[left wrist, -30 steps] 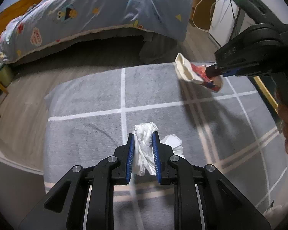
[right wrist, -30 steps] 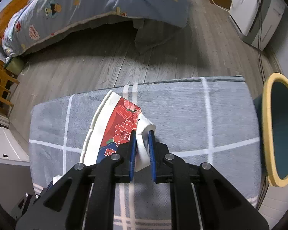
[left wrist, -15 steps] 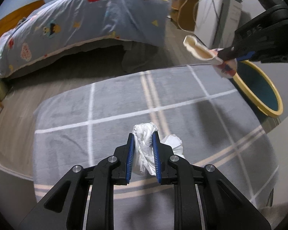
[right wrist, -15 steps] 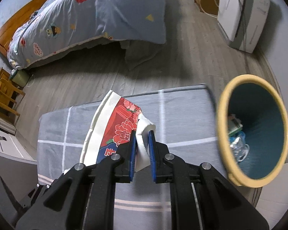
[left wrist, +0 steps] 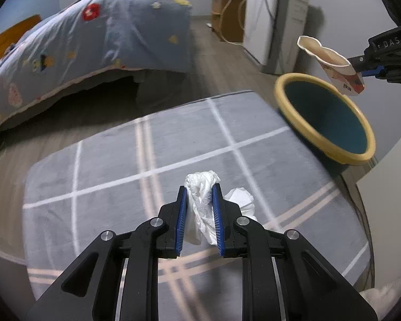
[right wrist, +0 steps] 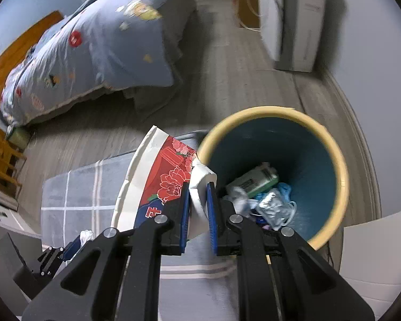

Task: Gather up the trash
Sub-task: 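Carry the tissue and red-and-white paper cup over the bin with both grippers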

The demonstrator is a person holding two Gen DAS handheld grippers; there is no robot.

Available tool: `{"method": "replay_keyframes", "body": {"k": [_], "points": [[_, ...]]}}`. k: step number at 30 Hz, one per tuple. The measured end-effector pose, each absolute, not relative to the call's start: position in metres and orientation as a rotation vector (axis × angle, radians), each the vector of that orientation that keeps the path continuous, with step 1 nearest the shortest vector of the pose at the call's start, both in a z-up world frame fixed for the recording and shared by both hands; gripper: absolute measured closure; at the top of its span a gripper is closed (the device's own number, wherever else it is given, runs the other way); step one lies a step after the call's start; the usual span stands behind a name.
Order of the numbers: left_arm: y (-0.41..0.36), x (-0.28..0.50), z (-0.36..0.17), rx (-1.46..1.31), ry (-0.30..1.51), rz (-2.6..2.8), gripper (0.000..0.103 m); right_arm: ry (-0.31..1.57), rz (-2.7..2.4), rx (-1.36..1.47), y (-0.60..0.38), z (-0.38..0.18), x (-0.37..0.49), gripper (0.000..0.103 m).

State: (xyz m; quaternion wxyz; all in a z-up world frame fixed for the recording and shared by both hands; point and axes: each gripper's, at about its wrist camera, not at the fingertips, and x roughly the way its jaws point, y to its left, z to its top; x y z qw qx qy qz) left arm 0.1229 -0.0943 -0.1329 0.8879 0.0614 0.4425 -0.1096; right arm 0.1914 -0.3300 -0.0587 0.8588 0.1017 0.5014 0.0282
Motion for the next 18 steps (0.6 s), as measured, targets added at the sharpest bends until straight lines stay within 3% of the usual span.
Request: {"method": "replay_keyframes", "body": {"k": [18], "points": [[-0.226, 0.124, -0.106, 0.215, 0.839, -0.516, 0.083, 1.095, -0.1, 0.313, -0.448, -0.09, 0.196, 0.091]]}}
